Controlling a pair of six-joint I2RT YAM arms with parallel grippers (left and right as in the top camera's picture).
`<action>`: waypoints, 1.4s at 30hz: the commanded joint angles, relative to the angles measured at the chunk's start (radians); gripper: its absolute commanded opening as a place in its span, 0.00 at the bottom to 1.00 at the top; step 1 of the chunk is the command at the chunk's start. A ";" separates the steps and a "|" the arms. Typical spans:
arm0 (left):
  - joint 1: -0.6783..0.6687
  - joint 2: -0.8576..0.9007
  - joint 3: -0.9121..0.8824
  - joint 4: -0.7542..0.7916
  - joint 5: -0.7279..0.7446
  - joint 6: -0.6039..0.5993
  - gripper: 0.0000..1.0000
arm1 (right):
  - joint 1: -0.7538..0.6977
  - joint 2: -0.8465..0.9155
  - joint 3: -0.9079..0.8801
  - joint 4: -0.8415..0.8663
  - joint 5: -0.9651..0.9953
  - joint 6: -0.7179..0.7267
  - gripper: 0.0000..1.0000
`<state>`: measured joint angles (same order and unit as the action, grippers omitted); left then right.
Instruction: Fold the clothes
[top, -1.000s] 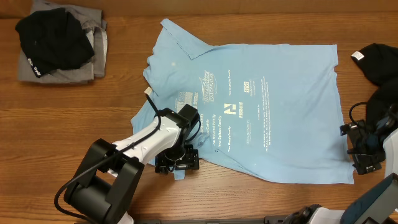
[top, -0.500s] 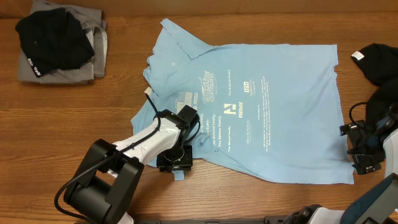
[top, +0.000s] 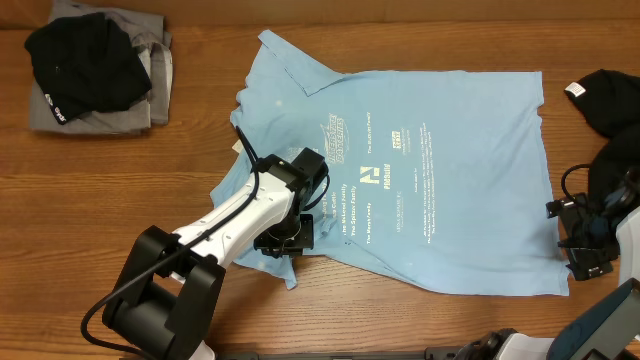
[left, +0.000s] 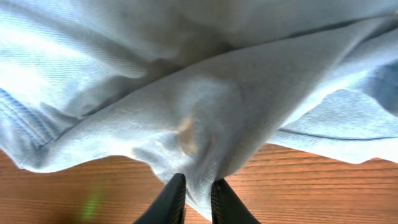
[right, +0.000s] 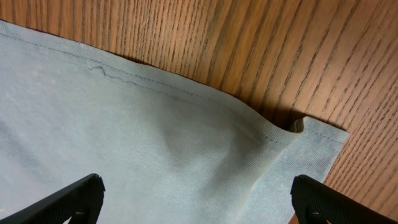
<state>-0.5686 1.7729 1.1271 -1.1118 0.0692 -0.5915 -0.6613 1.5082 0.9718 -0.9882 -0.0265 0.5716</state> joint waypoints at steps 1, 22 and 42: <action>0.007 -0.023 0.015 -0.008 -0.018 0.013 0.21 | -0.001 -0.025 -0.002 0.000 -0.002 -0.004 1.00; -0.124 0.021 -0.060 0.013 0.081 0.129 0.73 | -0.001 -0.025 -0.002 -0.006 -0.003 -0.003 1.00; -0.113 0.106 -0.042 -0.011 -0.080 0.105 0.27 | -0.001 -0.025 -0.002 -0.012 -0.002 -0.003 1.00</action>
<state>-0.6968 1.8687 1.0733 -1.1172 0.0322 -0.4797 -0.6609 1.5082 0.9718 -1.0039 -0.0265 0.5713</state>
